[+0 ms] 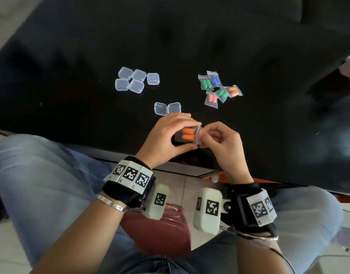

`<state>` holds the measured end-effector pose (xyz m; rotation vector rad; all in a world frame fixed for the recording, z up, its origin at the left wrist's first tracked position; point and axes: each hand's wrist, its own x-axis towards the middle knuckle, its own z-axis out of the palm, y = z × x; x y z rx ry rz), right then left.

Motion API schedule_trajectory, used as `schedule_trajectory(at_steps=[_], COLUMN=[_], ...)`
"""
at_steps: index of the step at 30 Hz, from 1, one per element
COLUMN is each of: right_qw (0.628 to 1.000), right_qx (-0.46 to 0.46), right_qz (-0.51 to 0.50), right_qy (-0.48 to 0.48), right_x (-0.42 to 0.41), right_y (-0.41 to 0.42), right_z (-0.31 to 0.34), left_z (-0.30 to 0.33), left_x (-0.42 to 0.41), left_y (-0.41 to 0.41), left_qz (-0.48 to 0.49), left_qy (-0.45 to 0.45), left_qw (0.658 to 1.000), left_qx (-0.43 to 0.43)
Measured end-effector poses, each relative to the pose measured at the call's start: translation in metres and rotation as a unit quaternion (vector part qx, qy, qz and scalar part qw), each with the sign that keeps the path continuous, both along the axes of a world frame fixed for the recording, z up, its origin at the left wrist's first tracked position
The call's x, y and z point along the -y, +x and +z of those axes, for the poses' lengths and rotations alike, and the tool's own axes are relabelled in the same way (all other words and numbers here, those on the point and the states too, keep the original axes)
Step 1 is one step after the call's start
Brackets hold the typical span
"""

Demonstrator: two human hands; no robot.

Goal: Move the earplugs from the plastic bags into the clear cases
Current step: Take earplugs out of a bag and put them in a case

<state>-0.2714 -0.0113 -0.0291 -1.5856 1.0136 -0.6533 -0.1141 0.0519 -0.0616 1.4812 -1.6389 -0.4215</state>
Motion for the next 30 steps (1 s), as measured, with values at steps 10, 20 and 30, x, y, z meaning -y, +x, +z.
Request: schedule_trajectory(at_steps=[10,20,30], right_qw=[0.998,0.998,0.999], right_qx=[-0.03,-0.038,-0.032], right_qz=[-0.01,0.035,0.02], right_qy=[-0.058,-0.047,0.005], right_x=[-0.002,0.005,0.015], right_y=[-0.002,-0.006,-0.009], right_z=[0.0,-0.004,-0.007], left_z=[-0.008,-0.004,0.011], left_x=[-0.007,-0.003,-0.006], left_y=[-0.002,-0.006,-0.004], left_qz=[0.048,0.019,0.053], left_qy=[-0.044,-0.029,0.045], left_qw=[0.998,0.999,0.984], left_qx=[-0.011,0.006,-0.163])
